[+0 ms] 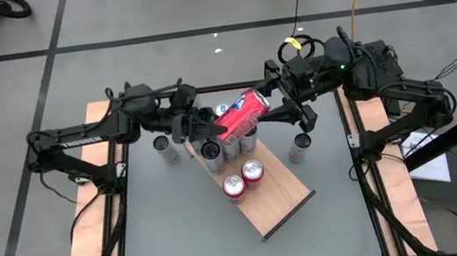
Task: Place canned beverage on shelf
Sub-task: Put the orange soda can on the shelf aligned with the other orange soda cans
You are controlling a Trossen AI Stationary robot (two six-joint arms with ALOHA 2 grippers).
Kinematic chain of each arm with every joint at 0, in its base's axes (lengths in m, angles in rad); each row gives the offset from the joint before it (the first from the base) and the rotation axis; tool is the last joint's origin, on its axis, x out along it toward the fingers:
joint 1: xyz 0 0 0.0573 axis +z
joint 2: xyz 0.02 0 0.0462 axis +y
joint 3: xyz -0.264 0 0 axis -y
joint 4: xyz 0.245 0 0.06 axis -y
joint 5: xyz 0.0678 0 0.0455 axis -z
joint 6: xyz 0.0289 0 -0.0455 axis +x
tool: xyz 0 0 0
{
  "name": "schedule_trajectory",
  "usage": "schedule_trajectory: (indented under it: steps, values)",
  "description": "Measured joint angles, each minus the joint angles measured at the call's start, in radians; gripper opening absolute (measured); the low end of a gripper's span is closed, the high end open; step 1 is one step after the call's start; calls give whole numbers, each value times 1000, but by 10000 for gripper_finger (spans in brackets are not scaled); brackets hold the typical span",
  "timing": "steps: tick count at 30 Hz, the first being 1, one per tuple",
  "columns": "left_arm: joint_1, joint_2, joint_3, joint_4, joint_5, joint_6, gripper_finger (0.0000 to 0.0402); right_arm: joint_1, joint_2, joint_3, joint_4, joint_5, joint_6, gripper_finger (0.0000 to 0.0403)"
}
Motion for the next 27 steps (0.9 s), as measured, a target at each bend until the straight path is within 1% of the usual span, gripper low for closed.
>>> schedule_trajectory:
  steps: [5, 8, 11, 16, 18, 23, 27]
  values:
    - [-7, 0, 0, -1, -29, 71, 329, 0, 0, 0, 2, 7, 13, 247]
    - [-8, 0, 0, -1, -29, 97, 328, 0, 0, 0, 3, 8, 13, 247]
    - [-8, 0, 0, 2, -31, 100, 317, -1, 0, 0, 4, 9, 11, 247]
    - [-8, 2, -1, 18, -36, 102, 289, -1, 5, 1, 7, 11, 5, 248]
    - [-8, 2, -1, 18, -36, 104, 286, -1, 8, 2, 9, 10, 6, 250]
    - [-9, 2, -1, 18, -35, 106, 283, 4, 11, 2, 9, 10, 17, 271]
    - [-10, 2, -1, 19, -37, 120, 283, 6, 11, 2, 14, 15, 71, 298]
